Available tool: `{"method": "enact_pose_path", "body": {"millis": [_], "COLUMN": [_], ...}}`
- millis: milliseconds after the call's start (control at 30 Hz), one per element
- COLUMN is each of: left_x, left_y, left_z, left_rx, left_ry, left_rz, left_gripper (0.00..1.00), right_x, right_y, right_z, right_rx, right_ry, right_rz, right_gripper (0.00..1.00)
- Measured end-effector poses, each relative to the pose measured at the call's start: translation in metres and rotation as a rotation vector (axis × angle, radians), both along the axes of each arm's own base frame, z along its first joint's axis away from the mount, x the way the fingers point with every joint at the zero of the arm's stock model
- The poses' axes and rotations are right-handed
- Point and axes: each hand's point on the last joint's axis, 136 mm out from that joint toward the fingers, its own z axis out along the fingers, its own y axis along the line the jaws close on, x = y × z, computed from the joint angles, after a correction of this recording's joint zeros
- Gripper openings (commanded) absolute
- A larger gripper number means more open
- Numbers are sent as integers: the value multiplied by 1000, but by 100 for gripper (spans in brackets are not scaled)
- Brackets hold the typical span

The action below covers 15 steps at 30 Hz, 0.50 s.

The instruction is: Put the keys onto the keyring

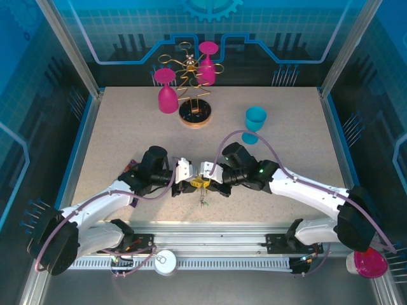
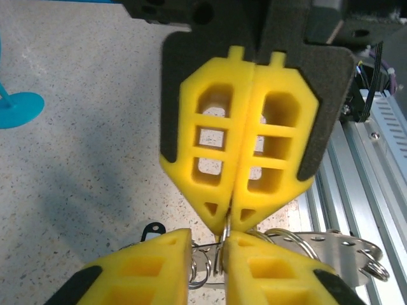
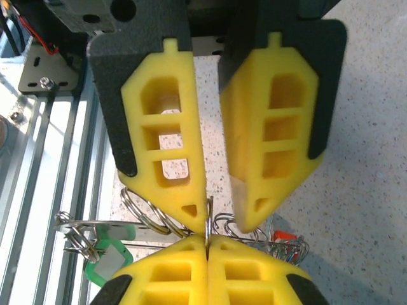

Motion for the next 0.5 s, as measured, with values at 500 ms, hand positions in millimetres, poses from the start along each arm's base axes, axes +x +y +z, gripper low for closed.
{"method": "enact_pose_path", "body": {"millis": [500], "left_x": [-5], "left_y": [-3], "left_z": [-1], "left_rx": [-76], "left_ry": [-37], "left_rz": [4], "left_gripper": [0], "right_x": [-1], "right_y": [-20], "right_z": [-3], "right_rx": [206], "right_ry": [58], "right_rz": [-98], "right_gripper": [30]}}
